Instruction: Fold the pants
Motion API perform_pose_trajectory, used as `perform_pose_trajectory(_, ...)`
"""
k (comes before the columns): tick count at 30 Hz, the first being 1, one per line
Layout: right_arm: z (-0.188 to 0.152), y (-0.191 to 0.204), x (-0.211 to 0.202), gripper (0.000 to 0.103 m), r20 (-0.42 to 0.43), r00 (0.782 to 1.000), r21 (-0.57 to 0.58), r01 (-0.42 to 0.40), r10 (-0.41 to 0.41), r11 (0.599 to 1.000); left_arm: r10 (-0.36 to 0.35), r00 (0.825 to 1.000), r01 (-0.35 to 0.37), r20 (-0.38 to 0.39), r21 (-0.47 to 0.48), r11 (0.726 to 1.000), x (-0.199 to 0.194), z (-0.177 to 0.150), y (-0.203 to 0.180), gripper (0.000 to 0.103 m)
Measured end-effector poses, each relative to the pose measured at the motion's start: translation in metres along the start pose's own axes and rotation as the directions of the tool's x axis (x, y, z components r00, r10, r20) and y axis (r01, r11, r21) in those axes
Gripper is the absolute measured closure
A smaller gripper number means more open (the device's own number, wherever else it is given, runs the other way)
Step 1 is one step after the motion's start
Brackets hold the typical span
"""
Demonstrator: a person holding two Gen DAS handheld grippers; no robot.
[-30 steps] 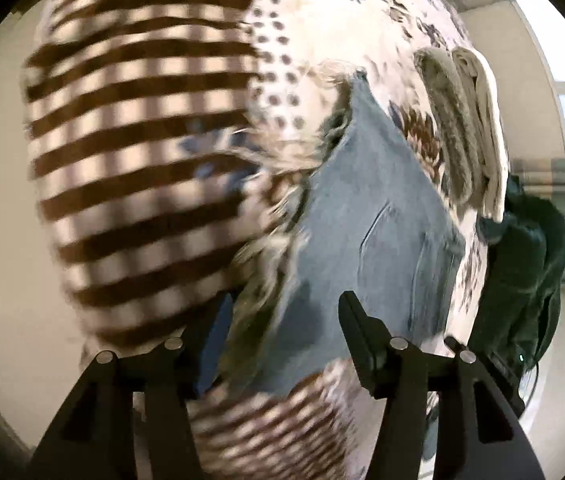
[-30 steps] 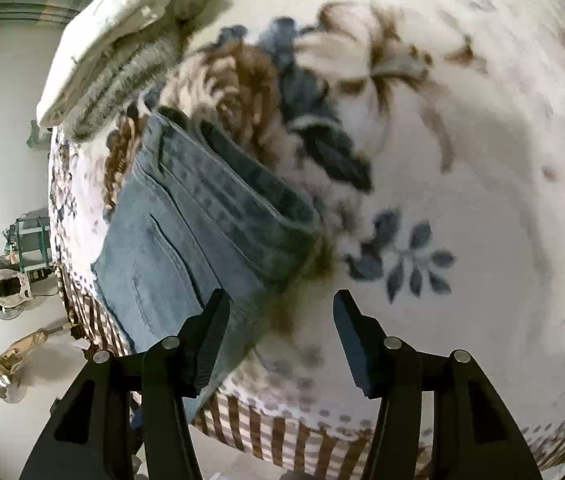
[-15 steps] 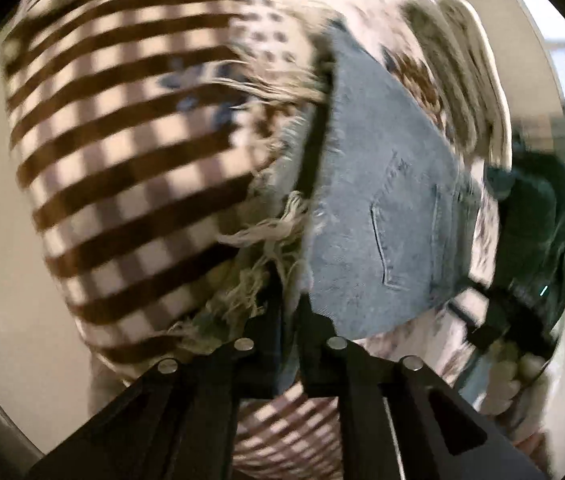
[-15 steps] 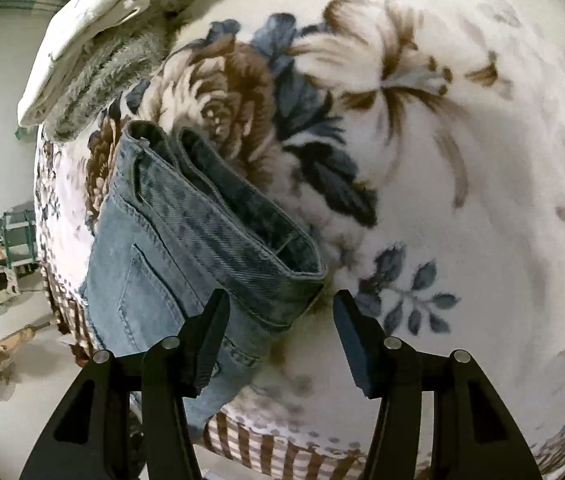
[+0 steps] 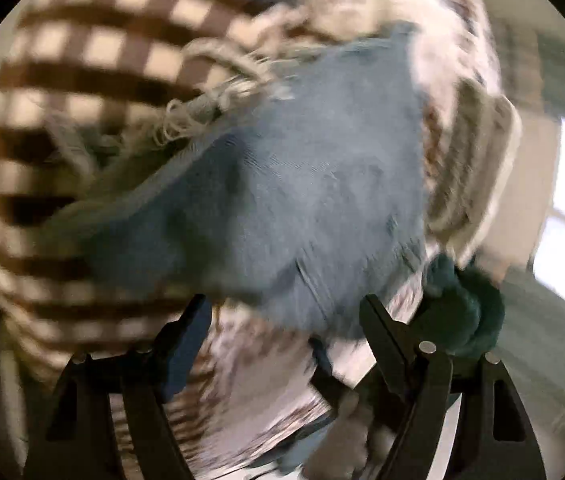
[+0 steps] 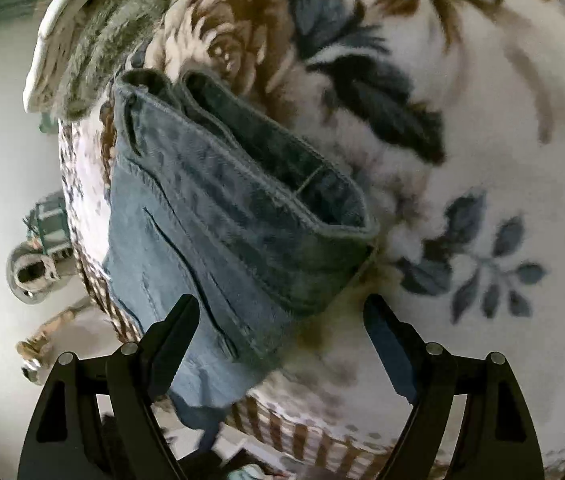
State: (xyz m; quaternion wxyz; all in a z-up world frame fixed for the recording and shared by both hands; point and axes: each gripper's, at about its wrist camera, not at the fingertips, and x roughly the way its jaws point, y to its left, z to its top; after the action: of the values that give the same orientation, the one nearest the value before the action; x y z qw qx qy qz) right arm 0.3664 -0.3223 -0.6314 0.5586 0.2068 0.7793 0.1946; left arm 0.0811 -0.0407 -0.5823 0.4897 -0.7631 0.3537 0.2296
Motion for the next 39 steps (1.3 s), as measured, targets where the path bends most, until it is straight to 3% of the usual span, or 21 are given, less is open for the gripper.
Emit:
perform_pose_trajectory(2,0.002,-0.001,0.003,0.019,0.026,0.999,0.013,-0.034,0.034,0.999,-0.004,0.999,0.007,0.033,-0.089,0.996,0.008,0.014,0.010,0.028)
perform_pose_trajectory(3,0.003,0.000,0.004,0.026,0.034,0.998,0.016,-0.044,0.044,0.999,-0.009,0.999,0.015,0.049,-0.122,0.992,0.011,0.020,0.014,0.030)
perform_pose_trajectory(4,0.004,0.001,0.006,0.044,0.045,0.998,0.016,-0.055,0.054,0.998,-0.014,0.998,0.024,0.063,-0.150,0.988,0.011,0.024,0.016,0.030)
perform_pose_trajectory(6,0.005,0.003,0.008,0.049,0.058,0.997,0.022,-0.046,0.044,0.999,-0.013,0.996,0.026,0.089,-0.146,0.989,0.007,0.027,0.010,0.036)
perform_pose_trajectory(7,0.003,0.004,0.007,0.057,0.074,0.996,0.024,-0.046,0.044,0.999,-0.012,0.995,0.023,0.101,-0.111,0.994,0.004,0.027,0.004,0.043)
perform_pose_trajectory(9,0.000,0.006,0.004,0.063,0.094,0.995,0.017,-0.047,0.045,0.999,-0.025,0.993,0.022,0.115,0.031,0.999,-0.002,0.026,-0.014,0.079)
perform_pose_trajectory(12,-0.006,0.007,-0.007,0.078,0.114,0.990,0.013,-0.091,0.089,0.996,-0.092,0.991,0.067,0.094,0.234,0.970,-0.011,0.028,-0.035,0.090)
perform_pose_trajectory(14,-0.011,0.007,-0.016,0.079,0.120,0.984,0.006,-0.132,0.130,0.991,-0.186,0.981,0.151,0.052,0.395,0.906,-0.021,0.033,-0.047,0.090)
perform_pose_trajectory(16,-0.013,0.006,-0.017,0.079,0.109,0.985,-0.009,-0.134,0.134,0.991,-0.276,0.961,0.258,-0.031,0.466,0.846,-0.025,0.043,-0.043,0.090)
perform_pose_trajectory(17,-0.013,0.006,-0.015,0.079,0.099,0.987,-0.020,-0.122,0.124,0.992,-0.239,0.971,0.227,-0.030,0.449,0.864,-0.025,0.051,-0.033,0.091)
perform_pose_trajectory(20,-0.008,-0.002,-0.007,0.071,0.071,0.994,-0.021,-0.080,0.082,0.997,-0.231,0.972,0.234,-0.037,0.203,0.951,-0.024,0.068,0.008,0.087)
perform_pose_trajectory(22,-0.003,-0.008,-0.007,0.062,0.056,0.995,-0.011,-0.079,0.079,0.997,-0.221,0.975,0.223,-0.028,0.127,0.966,-0.030,0.064,0.016,0.077)
perform_pose_trajectory(23,-0.002,-0.009,-0.007,0.059,0.054,0.995,-0.004,-0.079,0.079,0.997,-0.205,0.979,0.205,-0.014,0.116,0.972,-0.035,0.057,0.015,0.061)
perform_pose_trajectory(24,-0.002,-0.009,-0.007,0.052,0.056,0.995,-0.002,-0.077,0.077,0.997,-0.193,0.981,0.192,0.001,0.114,0.975,-0.039,0.049,0.012,0.037)
perform_pose_trajectory(26,-0.003,-0.010,-0.008,0.045,0.058,0.995,-0.001,-0.080,0.080,0.997,-0.181,0.983,0.178,0.017,0.091,0.980,-0.043,0.035,0.001,0.014)
perform_pose_trajectory(30,-0.006,-0.012,-0.006,0.036,0.061,0.995,0.012,-0.081,0.080,0.997,-0.116,0.993,0.115,0.013,0.059,0.992,-0.015,0.020,-0.015,0.013)
perform_pose_trajectory(32,-0.007,-0.017,-0.005,0.036,0.057,0.996,0.018,-0.077,0.076,0.997,-0.077,0.997,0.077,0.007,-0.014,0.997,0.005,0.025,-0.007,0.013)
perform_pose_trajectory(36,-0.006,-0.015,-0.001,0.036,0.056,0.995,0.025,-0.082,0.080,0.996,-0.073,0.997,0.078,0.033,-0.198,0.977,0.026,0.047,0.011,0.013)
perform_pose_trajectory(39,-0.002,-0.009,0.002,0.036,0.055,0.994,0.018,-0.093,0.092,0.996,-0.059,0.997,0.070,0.054,-0.254,0.965,0.026,0.052,0.008,0.013)
